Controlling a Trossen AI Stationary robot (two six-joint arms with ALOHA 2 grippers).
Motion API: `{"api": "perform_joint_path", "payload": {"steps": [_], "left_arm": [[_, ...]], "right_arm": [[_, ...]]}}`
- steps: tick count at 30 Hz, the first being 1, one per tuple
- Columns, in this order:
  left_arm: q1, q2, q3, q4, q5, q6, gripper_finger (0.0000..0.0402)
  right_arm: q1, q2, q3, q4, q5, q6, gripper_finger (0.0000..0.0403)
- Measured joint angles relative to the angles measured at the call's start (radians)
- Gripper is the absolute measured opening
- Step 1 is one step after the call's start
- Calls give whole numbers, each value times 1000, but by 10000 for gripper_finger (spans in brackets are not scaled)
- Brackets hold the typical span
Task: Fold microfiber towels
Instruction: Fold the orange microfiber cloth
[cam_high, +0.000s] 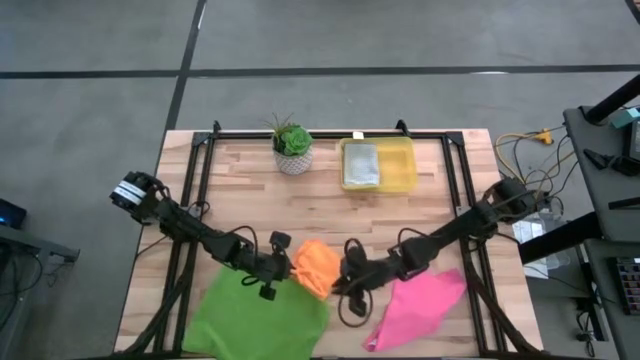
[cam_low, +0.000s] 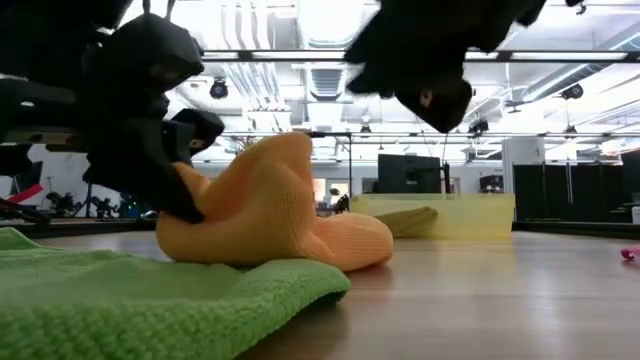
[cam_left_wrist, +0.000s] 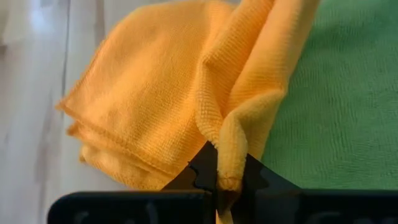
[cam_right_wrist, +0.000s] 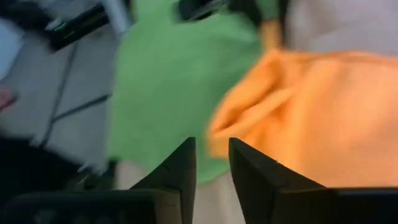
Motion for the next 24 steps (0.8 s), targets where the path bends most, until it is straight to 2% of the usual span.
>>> {"api": "perform_joint_path", "payload": {"steps": [3, 7, 11, 19, 24], "left_arm": [[-1, 0, 9, 7, -12, 33, 0], [-4, -1, 19, 7, -14, 52, 0], [-11, -13, 22, 8, -16, 52, 0], [-11, -114, 16, 17, -7, 59, 0], [21, -105, 15, 22, 93, 52, 0]], "right_arm": [[-19, 23, -5, -6, 75, 30, 91], [-60, 87, -10, 29, 27, 31, 58], [-80, 155, 1, 37, 22, 38, 15], [-107, 322, 106, 44, -94, 15, 8], [-104, 367, 166, 46, -114, -9, 8]]}}
